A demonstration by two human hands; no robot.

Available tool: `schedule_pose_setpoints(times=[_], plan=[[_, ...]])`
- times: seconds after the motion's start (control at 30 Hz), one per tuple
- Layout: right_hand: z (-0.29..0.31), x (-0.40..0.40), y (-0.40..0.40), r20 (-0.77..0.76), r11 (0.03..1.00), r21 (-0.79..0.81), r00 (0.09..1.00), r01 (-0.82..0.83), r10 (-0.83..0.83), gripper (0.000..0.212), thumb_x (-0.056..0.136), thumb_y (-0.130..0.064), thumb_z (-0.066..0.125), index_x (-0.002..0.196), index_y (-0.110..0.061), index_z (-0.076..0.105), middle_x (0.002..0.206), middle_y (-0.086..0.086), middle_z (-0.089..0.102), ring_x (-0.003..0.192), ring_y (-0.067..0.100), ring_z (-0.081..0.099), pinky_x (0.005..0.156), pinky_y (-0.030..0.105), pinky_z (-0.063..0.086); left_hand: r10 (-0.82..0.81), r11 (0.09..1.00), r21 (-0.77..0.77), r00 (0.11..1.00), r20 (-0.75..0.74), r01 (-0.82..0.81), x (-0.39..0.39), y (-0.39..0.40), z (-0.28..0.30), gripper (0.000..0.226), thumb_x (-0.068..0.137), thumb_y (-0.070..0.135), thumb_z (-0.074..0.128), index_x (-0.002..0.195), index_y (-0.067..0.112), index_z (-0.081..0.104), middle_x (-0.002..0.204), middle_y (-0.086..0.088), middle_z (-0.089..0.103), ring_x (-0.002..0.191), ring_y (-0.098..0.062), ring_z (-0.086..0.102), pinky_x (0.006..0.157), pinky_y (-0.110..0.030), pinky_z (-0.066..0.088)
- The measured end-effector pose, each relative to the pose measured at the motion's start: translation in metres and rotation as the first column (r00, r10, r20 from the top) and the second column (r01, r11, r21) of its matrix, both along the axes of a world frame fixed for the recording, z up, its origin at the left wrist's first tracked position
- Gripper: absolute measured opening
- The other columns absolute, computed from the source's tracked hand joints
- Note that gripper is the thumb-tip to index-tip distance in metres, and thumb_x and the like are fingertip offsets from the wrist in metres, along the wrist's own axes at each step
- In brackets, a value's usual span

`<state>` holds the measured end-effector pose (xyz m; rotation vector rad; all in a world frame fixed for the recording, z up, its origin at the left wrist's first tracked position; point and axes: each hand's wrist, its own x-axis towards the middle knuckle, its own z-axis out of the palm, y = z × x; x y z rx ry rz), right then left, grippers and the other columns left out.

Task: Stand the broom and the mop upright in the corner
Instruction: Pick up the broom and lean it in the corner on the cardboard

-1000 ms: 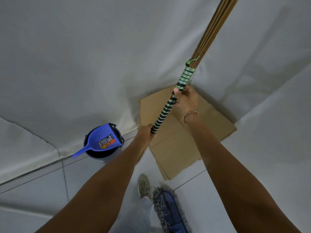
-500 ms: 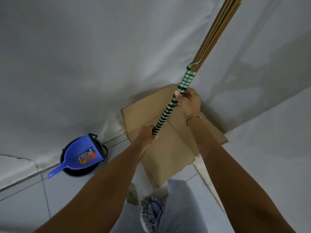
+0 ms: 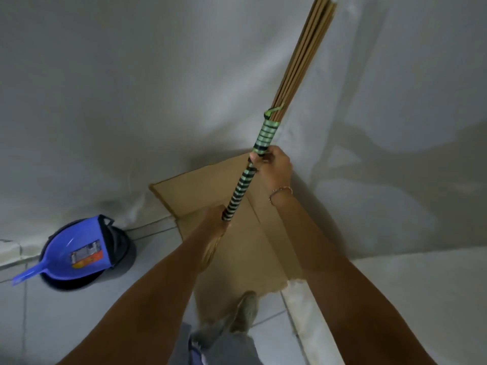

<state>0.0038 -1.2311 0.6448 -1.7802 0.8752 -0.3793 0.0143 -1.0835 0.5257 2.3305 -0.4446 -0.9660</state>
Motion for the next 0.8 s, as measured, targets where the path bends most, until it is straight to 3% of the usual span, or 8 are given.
schedule_pose_setpoints(times=[0.07, 0.23, 0.37, 0.5, 0.63, 0.8], plan=[[-0.021, 0.01, -0.018, -0.025, 1.0, -0.004, 1.0, -0.016, 0.016, 0.019, 0.077, -0.016, 0.07, 0.094, -0.008, 0.067, 0.092, 0.012, 0.074, 0.084, 0.023, 0.069, 0.082, 0.044, 0.058, 0.018, 1.0, 0.004, 1.0, 0.007, -0.018, 0.007, -0.02, -0.027, 0.026, 0.08, 0.014, 0.065, 0.1, -0.002, 0.062, 0.1, -0.021, 0.07, 0.096, -0.036, 0.066, 0.086, -0.044, 0.052], [-0.116, 0.036, -0.055, -0.009, 0.991, -0.049, 0.992, -0.126, 0.125, 0.022, 0.081, -0.016, 0.067, 0.101, -0.009, 0.064, 0.093, 0.005, 0.071, 0.084, 0.018, 0.067, 0.08, 0.036, 0.058, 0.068, 0.996, 0.052, 0.998, -0.016, -0.067, 0.031, -0.068, -0.116, 0.03, 0.084, 0.016, 0.06, 0.109, -0.002, 0.06, 0.11, -0.021, 0.069, 0.104, -0.035, 0.063, 0.091, -0.041, 0.051], [-0.179, 0.054, -0.075, -0.046, 0.985, -0.069, 0.987, -0.16, 0.157, 0.022, 0.083, -0.014, 0.064, 0.103, -0.005, 0.062, 0.1, 0.011, 0.071, 0.089, 0.02, 0.066, 0.081, 0.031, 0.053, 0.078, 0.991, 0.113, 0.996, -0.034, -0.074, 0.048, -0.087, -0.171, 0.033, 0.088, 0.016, 0.055, 0.118, 0.0, 0.056, 0.118, -0.022, 0.065, 0.11, -0.037, 0.06, 0.093, -0.041, 0.047], [-0.222, 0.067, -0.088, -0.089, 0.985, -0.074, 0.985, -0.157, 0.151, 0.024, 0.084, -0.014, 0.063, 0.106, -0.004, 0.06, 0.102, 0.014, 0.07, 0.088, 0.019, 0.063, 0.084, 0.033, 0.053, 0.024, 0.987, 0.161, 1.0, -0.015, -0.021, 0.063, -0.092, -0.187, 0.039, 0.091, 0.019, 0.052, 0.126, 0.002, 0.049, 0.124, -0.023, 0.061, 0.115, -0.036, 0.057, 0.093, -0.038, 0.046], [-0.243, 0.082, -0.093, -0.145, 0.997, -0.025, 0.987, -0.074, 0.069, 0.03, 0.083, -0.016, 0.064, 0.11, -0.004, 0.059, 0.107, 0.017, 0.069, 0.099, 0.029, 0.066, 0.09, 0.041, 0.054, -0.023, 0.985, 0.169, 0.999, 0.036, 0.016, 0.079, -0.084, -0.176, 0.043, 0.095, 0.018, 0.045, 0.133, -0.001, 0.041, 0.131, -0.026, 0.055, 0.121, -0.039, 0.052, 0.099, -0.039, 0.041], [-0.248, 0.11, -0.107, -0.374, 0.997, 0.058, 0.927, 0.056, -0.03, 0.045, 0.093, -0.028, 0.051, 0.127, 0.0, 0.05, 0.129, 0.02, 0.058, 0.121, 0.035, 0.054, 0.096, 0.039, 0.045, -0.031, 0.992, 0.124, 0.997, 0.076, 0.021, 0.094, -0.047, -0.165, 0.034, 0.098, 0.025, 0.035, 0.12, 0.002, 0.047, 0.106, -0.028, 0.065, 0.095, -0.042, 0.062, 0.081, -0.044, 0.05]])
